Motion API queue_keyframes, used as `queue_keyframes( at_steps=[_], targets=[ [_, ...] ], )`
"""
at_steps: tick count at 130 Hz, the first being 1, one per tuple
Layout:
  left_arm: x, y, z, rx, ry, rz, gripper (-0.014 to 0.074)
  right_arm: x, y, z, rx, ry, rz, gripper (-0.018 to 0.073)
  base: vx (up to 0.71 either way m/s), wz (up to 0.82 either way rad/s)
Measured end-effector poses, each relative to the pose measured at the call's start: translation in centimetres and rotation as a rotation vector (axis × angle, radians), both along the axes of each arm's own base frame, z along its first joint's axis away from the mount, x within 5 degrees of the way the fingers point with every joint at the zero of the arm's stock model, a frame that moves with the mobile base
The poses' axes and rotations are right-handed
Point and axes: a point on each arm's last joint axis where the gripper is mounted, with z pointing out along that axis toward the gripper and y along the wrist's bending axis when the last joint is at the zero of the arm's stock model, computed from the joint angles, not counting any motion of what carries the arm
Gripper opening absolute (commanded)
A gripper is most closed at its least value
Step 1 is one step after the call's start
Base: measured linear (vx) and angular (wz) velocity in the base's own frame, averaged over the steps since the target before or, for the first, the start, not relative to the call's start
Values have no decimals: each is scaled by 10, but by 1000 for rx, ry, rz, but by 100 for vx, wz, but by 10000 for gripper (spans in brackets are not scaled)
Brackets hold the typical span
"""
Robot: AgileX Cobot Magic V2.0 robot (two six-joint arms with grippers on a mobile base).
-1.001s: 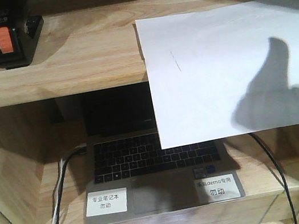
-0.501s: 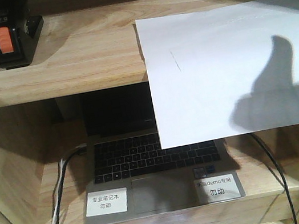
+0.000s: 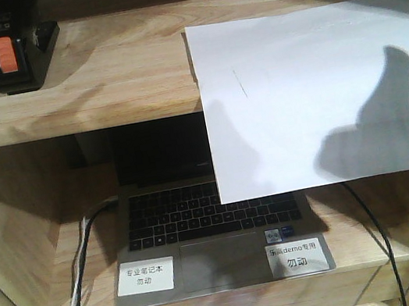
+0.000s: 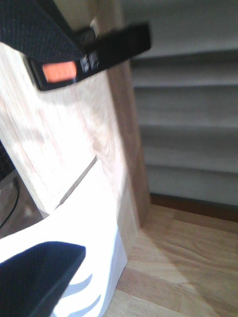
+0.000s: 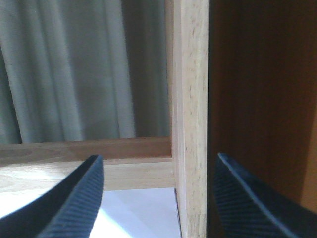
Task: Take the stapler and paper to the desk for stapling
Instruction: 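Move the left gripper toward the black stapler on the upper shelf, then grasp the black stapler with the left gripper and lift it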
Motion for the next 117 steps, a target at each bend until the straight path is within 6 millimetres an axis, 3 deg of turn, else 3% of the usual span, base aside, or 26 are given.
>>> queue_keyframes(
  at_steps=[28, 48, 68, 87, 117],
  targets=[
    [5, -7, -1, -12, 4, -24, 664, 0, 0, 0, -1, 0, 0, 444, 0, 0],
    [19, -14, 0, 6, -3, -6, 662, 0, 0, 0, -1, -1, -1, 444, 0, 0],
    [47, -29, 9, 19, 85, 40, 660, 0, 0, 0, -1, -1, -1, 444, 0, 0],
    [85, -45, 14, 102, 211, 131, 660, 0, 0, 0, -1, -1, -1, 444, 0, 0],
    [124, -51, 28, 180, 344, 335, 659, 0, 0, 0, -1, -1, -1, 444, 0, 0]
  ],
)
